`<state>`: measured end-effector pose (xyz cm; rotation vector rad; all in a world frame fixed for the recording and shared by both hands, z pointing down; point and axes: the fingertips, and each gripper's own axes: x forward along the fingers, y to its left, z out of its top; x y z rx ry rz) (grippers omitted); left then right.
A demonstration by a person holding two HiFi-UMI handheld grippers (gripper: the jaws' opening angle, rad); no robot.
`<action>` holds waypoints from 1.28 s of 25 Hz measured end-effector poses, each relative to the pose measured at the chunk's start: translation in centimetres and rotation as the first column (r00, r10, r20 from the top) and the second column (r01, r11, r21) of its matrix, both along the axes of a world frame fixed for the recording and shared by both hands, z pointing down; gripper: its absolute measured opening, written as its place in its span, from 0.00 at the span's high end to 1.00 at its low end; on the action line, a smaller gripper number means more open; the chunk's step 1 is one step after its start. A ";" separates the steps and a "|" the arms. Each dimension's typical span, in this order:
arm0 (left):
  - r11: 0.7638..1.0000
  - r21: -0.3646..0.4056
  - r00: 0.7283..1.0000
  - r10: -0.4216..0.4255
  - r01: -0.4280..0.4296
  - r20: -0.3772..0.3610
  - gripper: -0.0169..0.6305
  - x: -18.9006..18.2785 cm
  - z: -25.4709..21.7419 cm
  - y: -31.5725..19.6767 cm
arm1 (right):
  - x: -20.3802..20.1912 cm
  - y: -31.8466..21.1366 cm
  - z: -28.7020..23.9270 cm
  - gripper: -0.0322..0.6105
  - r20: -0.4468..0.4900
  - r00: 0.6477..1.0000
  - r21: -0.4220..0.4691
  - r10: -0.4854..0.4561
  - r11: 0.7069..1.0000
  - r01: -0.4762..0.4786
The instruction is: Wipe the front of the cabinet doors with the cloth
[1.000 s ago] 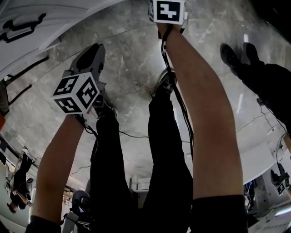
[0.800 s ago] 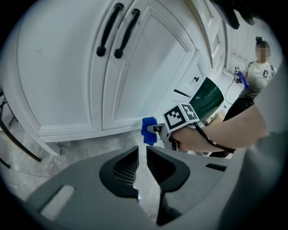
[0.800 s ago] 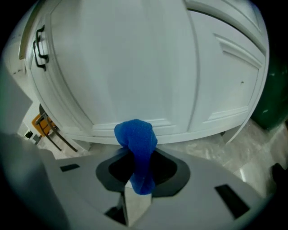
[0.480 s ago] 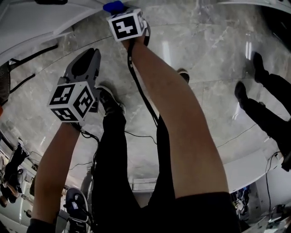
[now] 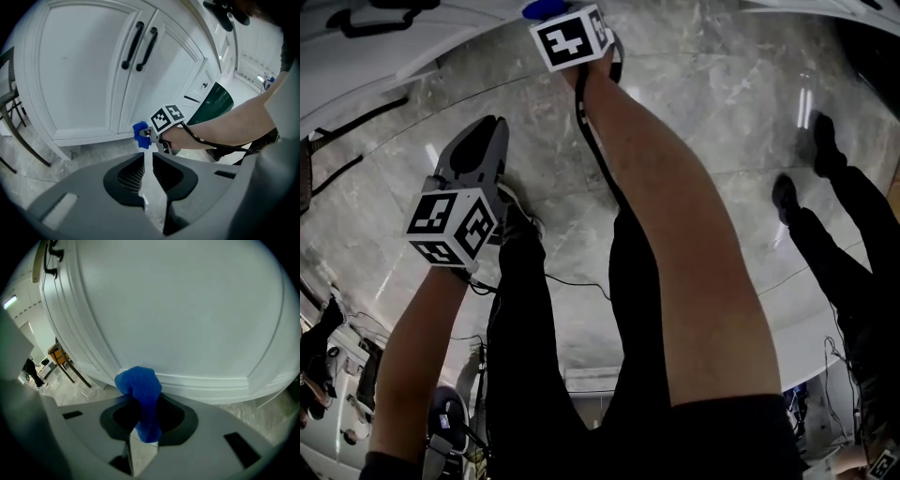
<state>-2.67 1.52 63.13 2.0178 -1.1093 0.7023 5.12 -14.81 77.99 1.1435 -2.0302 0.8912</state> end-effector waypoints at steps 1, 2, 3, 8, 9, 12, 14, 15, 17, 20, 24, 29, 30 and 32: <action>1.000 -0.005 1.000 0.013 -0.013 -0.007 0.89 1.1 0.1 0.2 | 1.8 -0.2 0.1 0.82 -0.021 1.000 0.003 0.009 1.000 -0.009; 1.000 -0.009 1.000 0.027 -0.027 -0.009 0.89 2.1 0.2 0.3 | 3.6 -0.3 0.1 0.82 -0.042 0.999 0.002 0.018 1.000 -0.018; 0.999 -0.013 0.999 0.039 -0.039 -0.008 0.89 3.0 0.3 0.5 | 5.3 -0.4 0.2 0.82 -0.056 0.998 -0.006 0.023 1.000 -0.023; 0.997 -0.018 0.998 0.070 -0.070 -0.005 0.89 6.8 -0.4 0.5 | 13.5 -0.9 0.2 0.82 -0.129 0.990 -0.029 0.059 0.998 -0.064; 0.997 -0.015 0.997 0.073 -0.073 -0.007 0.89 7.5 -0.7 0.3 | 15.0 -1.2 -0.1 0.82 -0.143 0.987 -0.024 0.077 0.996 -0.082; 0.996 -0.010 0.996 0.089 -0.089 -0.014 0.89 9.4 -2.0 0.5 | 19.1 -1.0 -1.6 0.82 -0.187 0.970 -0.017 0.154 0.987 -0.159; 0.995 -0.012 0.995 0.103 -0.103 -0.019 0.89 10.5 -3.0 1.1 | 20.7 0.0 -2.8 0.82 -0.177 0.960 -0.028 0.216 0.974 -0.224; 0.994 -0.013 0.994 0.108 -0.109 -0.023 0.89 11.0 -3.7 1.5 | 21.3 0.6 -3.6 0.82 -0.163 0.955 -0.032 0.248 0.966 -0.257; 0.993 -0.011 0.993 0.115 -0.115 -0.029 0.89 11.4 -5.4 2.2 | 21.4 1.8 -5.8 0.82 -0.114 0.945 -0.034 0.307 0.949 -0.312; 0.993 0.007 0.992 0.121 -0.121 -0.033 0.89 11.0 -8.9 2.9 | 20.0 4.3 -10.4 0.82 -0.027 0.934 -0.046 0.357 0.933 -0.358; 0.988 0.090 0.992 0.126 -0.124 -0.016 0.89 8.2 -15.3 2.3 | 15.5 8.2 -18.9 0.82 0.119 0.925 -0.067 0.360 0.933 -0.354; 0.970 0.212 0.991 0.106 -0.120 0.076 0.89 1.6 -26.6 0.5 | 9.0 13.5 -32.6 0.82 0.266 0.919 -0.068 0.291 0.957 -0.284; 0.964 0.244 0.993 0.083 -0.102 0.087 0.89 0.6 -29.4 -0.4 | 8.0 13.5 -36.0 0.82 0.283 0.927 -0.014 0.245 0.968 -0.251; 0.947 0.318 0.996 0.026 -0.052 0.083 0.89 -1.4 -35.4 -1.5 | 5.5 13.6 -43.0 0.82 0.313 0.940 0.104 0.137 0.979 -0.177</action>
